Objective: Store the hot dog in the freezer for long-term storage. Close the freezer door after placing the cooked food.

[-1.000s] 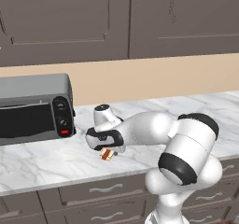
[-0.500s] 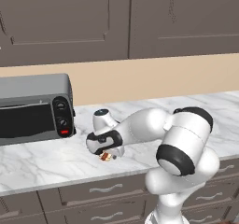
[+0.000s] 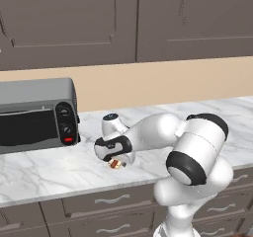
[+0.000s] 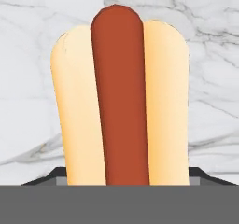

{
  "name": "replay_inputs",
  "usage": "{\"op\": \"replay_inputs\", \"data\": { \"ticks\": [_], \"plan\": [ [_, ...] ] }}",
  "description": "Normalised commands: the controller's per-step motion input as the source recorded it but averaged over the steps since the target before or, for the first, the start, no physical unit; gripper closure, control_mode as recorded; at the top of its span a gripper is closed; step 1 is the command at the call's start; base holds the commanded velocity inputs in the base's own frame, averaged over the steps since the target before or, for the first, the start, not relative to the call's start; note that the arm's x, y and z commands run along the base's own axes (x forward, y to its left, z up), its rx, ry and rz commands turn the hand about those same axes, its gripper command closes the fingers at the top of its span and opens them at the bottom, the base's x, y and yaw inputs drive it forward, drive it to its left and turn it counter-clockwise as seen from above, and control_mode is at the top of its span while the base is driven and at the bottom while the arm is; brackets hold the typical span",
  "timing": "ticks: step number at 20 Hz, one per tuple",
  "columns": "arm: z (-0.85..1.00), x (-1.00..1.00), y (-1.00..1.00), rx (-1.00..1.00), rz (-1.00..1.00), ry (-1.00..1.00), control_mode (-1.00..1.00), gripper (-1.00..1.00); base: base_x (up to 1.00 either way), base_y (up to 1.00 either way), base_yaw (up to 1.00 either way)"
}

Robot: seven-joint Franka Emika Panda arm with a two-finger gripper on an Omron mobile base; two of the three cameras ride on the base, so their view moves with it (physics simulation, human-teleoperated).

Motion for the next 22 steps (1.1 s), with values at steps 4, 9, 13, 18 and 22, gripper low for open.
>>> {"op": "replay_inputs", "data": {
  "ticks": [4, 9, 13, 18, 22],
  "plan": [
    [0.23, 0.0, -1.0, 0.05, 0.12, -0.02, -1.0, 1.0, 0.0, 0.0, 0.0],
    [0.8, -0.02, -1.0, -0.01, 0.19, -0.05, -1.0, 1.0, 0.0, 0.0, 0.0],
    [0.72, 0.0, -1.0, -0.05, 0.27, -0.01, -1.0, 1.0, 0.0, 0.0, 0.0],
    [0.45, 0.0, -0.97, -0.05, 0.26, 0.0, -1.0, 1.0, 0.0, 0.0, 0.0],
    [0.22, 0.0, -0.89, 0.01, 0.27, 0.02, -1.0, 1.0, 0.0, 0.0, 0.0]
  ]
}}
